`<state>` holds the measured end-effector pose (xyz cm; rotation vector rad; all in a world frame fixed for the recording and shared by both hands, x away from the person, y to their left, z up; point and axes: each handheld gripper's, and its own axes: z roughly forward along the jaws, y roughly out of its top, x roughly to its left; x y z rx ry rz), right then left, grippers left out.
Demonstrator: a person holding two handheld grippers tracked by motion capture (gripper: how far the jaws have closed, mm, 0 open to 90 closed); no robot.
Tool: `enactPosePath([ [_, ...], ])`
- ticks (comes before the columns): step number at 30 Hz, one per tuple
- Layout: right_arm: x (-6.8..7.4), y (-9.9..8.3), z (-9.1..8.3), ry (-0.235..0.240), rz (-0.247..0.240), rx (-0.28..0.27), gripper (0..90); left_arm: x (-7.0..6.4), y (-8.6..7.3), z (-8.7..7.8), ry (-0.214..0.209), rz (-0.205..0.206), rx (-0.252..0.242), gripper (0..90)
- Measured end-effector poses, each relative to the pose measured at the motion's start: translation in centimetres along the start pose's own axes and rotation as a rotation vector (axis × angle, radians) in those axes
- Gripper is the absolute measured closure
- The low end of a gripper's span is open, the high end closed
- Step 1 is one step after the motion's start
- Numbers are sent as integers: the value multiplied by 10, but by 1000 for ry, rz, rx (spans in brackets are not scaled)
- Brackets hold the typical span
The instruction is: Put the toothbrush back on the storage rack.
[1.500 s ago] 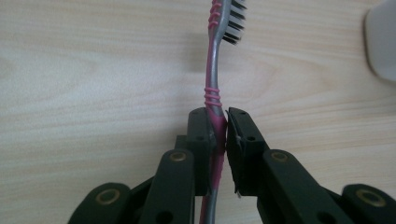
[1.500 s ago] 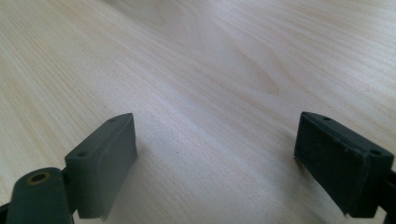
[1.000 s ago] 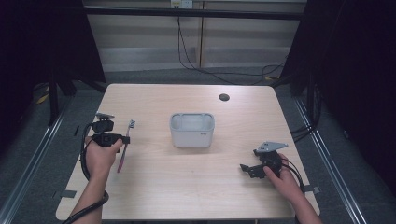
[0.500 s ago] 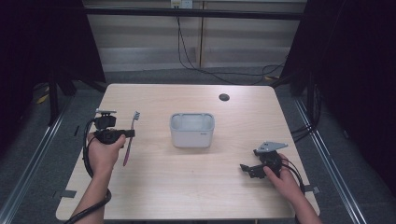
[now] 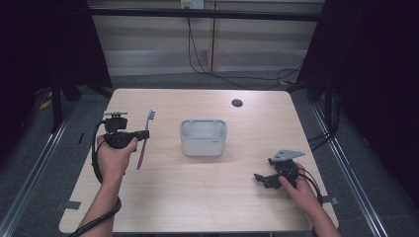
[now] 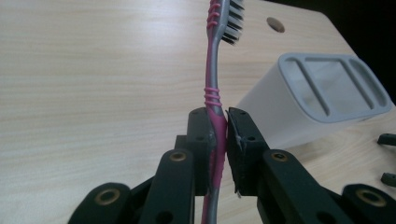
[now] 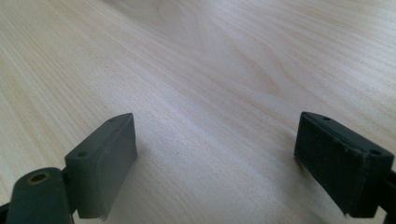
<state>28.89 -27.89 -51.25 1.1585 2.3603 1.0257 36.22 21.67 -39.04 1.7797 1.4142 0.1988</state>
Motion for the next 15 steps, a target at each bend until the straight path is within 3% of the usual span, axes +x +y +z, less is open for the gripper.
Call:
enactPosePath([
  [15,0,0,0,0,0,0,124,-16,11,-5,-37,23,-85,800],
])
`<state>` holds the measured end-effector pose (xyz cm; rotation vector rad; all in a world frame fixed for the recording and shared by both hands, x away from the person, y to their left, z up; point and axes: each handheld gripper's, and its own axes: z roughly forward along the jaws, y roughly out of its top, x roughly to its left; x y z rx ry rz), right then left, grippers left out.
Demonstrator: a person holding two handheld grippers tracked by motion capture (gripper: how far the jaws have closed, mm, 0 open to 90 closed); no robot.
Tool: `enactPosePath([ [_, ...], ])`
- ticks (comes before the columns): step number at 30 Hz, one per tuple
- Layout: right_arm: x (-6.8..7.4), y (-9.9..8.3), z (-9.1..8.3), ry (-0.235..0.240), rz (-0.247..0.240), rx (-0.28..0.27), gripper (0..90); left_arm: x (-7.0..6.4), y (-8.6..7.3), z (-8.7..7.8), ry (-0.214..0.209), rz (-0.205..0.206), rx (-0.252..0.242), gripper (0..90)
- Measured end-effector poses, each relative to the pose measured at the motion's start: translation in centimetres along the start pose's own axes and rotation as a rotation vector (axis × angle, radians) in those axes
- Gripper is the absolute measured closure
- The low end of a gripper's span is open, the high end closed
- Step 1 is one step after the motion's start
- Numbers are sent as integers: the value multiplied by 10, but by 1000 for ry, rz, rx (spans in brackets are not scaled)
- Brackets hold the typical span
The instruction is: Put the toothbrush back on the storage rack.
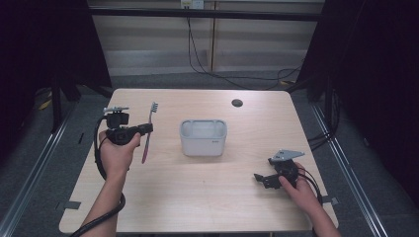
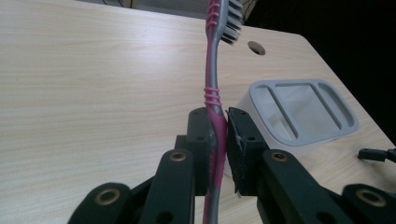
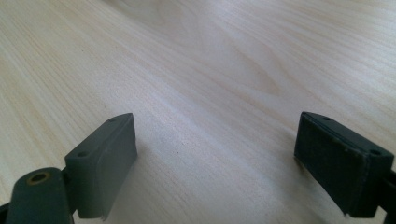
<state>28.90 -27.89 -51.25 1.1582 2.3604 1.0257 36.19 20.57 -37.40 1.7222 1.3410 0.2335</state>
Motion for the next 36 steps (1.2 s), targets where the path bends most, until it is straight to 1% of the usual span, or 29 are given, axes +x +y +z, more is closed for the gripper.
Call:
enactPosePath([
  [2,0,0,0,0,0,0,124,-2,1,0,-4,2,-12,799],
  [9,0,0,0,-1,1,0,124,-9,7,2,-13,15,-27,800],
  [11,0,0,0,-1,1,1,124,-10,8,2,-19,10,-34,800],
  [14,0,0,0,0,0,0,124,-11,9,3,-15,15,-40,800],
  [17,0,0,0,1,0,0,124,-12,10,3,-13,12,-44,800],
  [20,0,0,0,1,0,0,124,-14,13,3,-16,16,-58,800],
  [26,0,0,0,0,0,0,124,-18,18,4,-20,29,-65,800],
  [32,0,0,0,0,0,0,124,-20,22,6,-20,22,-80,800],
  [36,0,0,0,0,0,0,124,-23,26,7,-18,31,-79,800],
])
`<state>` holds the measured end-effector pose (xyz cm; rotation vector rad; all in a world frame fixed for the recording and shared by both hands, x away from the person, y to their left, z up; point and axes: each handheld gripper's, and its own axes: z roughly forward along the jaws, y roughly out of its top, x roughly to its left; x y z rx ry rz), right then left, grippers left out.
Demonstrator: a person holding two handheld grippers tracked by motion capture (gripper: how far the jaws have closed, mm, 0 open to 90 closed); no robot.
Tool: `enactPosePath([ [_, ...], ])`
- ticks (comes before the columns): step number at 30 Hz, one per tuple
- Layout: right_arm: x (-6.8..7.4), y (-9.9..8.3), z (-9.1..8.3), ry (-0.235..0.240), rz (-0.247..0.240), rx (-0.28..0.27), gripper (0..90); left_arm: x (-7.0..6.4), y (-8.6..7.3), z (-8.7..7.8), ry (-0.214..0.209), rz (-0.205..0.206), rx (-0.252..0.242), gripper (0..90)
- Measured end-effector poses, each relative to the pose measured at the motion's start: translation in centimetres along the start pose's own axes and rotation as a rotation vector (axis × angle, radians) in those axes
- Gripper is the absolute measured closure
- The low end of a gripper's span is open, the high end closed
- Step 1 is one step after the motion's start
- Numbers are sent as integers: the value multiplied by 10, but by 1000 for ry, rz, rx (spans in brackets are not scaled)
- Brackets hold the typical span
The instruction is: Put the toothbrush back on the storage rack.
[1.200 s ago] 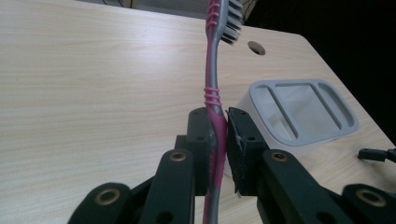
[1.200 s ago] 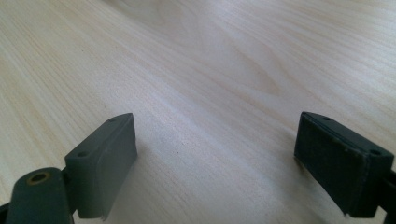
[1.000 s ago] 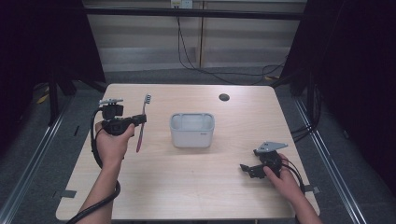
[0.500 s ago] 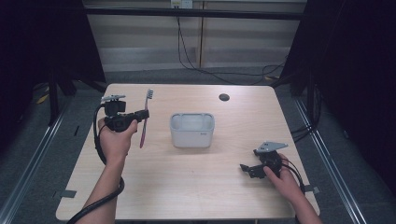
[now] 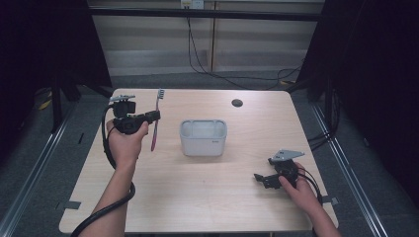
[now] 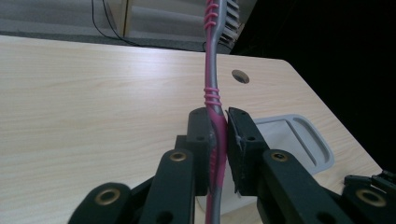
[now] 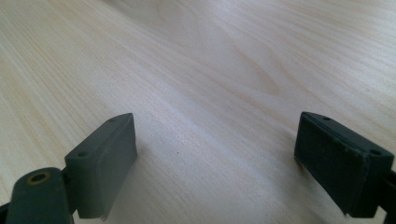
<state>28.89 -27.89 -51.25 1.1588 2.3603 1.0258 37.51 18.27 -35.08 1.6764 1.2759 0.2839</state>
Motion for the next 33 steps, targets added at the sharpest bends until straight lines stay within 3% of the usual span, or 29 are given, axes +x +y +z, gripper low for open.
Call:
enactPosePath([
  [33,0,0,0,0,-1,-3,124,-18,22,16,-16,16,-49,800],
])
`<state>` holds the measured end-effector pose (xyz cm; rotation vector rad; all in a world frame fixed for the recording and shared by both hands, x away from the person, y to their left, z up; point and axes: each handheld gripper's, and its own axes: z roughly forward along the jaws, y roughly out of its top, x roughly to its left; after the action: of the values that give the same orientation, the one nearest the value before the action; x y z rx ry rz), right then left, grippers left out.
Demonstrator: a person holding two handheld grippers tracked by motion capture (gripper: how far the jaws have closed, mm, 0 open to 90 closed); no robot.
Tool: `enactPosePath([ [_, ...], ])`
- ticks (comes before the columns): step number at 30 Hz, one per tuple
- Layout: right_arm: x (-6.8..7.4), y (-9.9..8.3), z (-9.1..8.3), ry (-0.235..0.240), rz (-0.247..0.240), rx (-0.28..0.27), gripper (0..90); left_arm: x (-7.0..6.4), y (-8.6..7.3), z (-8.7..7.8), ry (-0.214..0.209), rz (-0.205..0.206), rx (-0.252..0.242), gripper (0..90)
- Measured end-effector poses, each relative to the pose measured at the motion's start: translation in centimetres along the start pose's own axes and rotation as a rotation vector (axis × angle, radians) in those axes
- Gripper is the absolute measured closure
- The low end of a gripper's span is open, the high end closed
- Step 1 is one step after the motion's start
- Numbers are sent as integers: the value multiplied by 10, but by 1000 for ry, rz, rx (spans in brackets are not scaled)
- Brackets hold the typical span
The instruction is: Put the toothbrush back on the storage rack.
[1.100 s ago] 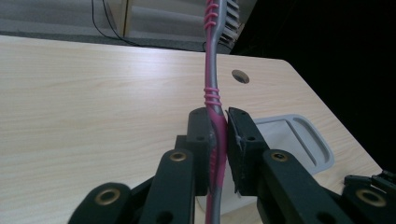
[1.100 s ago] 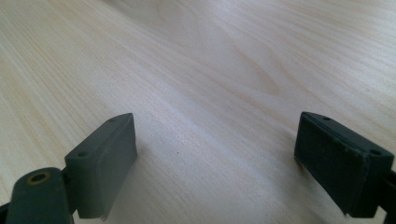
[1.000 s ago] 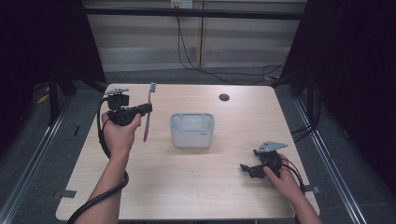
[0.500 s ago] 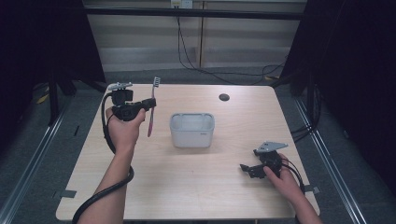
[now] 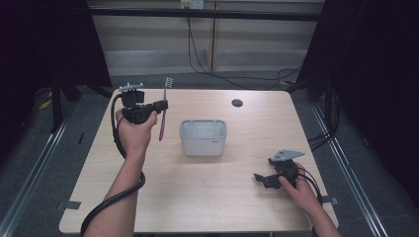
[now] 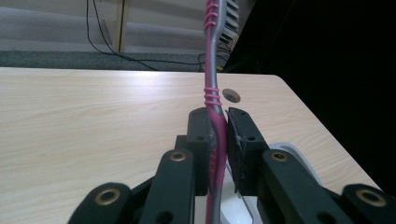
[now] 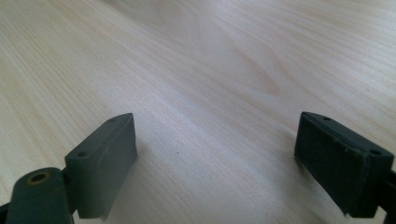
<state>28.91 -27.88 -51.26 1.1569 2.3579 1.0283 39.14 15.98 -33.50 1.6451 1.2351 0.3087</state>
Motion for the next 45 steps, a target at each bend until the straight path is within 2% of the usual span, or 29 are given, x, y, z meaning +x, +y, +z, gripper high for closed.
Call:
enactPosePath([
  [18,0,0,0,0,0,1,124,-10,10,10,-5,23,-7,800],
  [45,0,0,0,1,0,0,124,-17,16,22,-15,20,-32,800],
])
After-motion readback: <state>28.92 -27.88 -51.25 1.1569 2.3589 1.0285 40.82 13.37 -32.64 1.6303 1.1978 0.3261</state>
